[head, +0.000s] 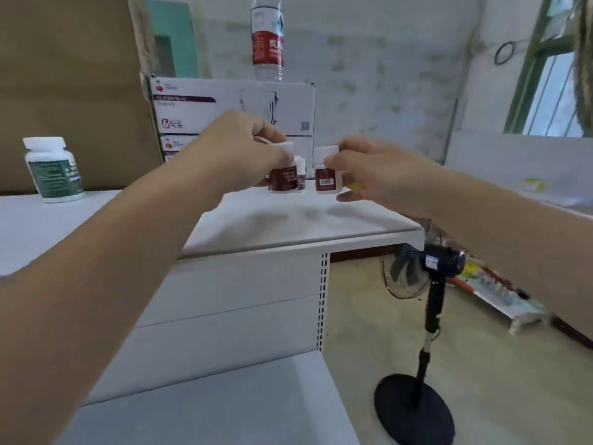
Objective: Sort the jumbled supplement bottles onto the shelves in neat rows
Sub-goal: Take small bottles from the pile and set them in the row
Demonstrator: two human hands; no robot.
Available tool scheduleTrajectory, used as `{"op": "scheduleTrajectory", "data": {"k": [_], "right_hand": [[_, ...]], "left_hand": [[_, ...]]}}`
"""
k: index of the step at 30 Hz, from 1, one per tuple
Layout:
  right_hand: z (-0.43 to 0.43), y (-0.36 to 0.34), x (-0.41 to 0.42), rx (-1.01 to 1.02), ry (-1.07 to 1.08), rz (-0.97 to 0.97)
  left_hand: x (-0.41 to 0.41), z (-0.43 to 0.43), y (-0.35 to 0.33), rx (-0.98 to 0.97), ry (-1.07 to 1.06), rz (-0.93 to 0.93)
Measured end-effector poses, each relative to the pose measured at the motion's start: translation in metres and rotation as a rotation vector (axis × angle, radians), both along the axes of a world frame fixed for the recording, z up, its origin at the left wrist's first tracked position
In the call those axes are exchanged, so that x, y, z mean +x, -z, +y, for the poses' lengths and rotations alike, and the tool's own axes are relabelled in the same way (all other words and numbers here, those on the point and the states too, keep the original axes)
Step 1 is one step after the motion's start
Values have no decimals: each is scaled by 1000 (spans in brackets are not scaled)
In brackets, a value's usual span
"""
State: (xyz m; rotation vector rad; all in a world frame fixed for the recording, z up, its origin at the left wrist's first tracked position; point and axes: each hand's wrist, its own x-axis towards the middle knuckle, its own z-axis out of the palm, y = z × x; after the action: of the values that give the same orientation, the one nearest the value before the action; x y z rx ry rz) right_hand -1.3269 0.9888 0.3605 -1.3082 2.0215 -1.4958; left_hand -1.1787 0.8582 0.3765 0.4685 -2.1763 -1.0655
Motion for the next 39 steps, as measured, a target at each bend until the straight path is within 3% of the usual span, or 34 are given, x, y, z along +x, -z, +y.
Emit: {"op": "scheduleTrajectory", "data": {"k": [6, 10, 17, 29, 39], "right_hand": [[-24, 3, -38, 152, -17, 90], [-39, 6, -49, 108, -37, 74], [-54, 11, -58, 74, -28, 174], [-54, 15, -54, 97, 46, 304], [-55, 17, -57, 107, 64, 354]], "left_hand": [[-30, -21, 9, 10, -91, -179], [-39, -29, 21, -91, -221, -153], [-43, -38, 27, -59, -239, -83], [-50, -47, 34, -334, -355, -244], [-49, -45, 36, -420, -399, -315]]}}
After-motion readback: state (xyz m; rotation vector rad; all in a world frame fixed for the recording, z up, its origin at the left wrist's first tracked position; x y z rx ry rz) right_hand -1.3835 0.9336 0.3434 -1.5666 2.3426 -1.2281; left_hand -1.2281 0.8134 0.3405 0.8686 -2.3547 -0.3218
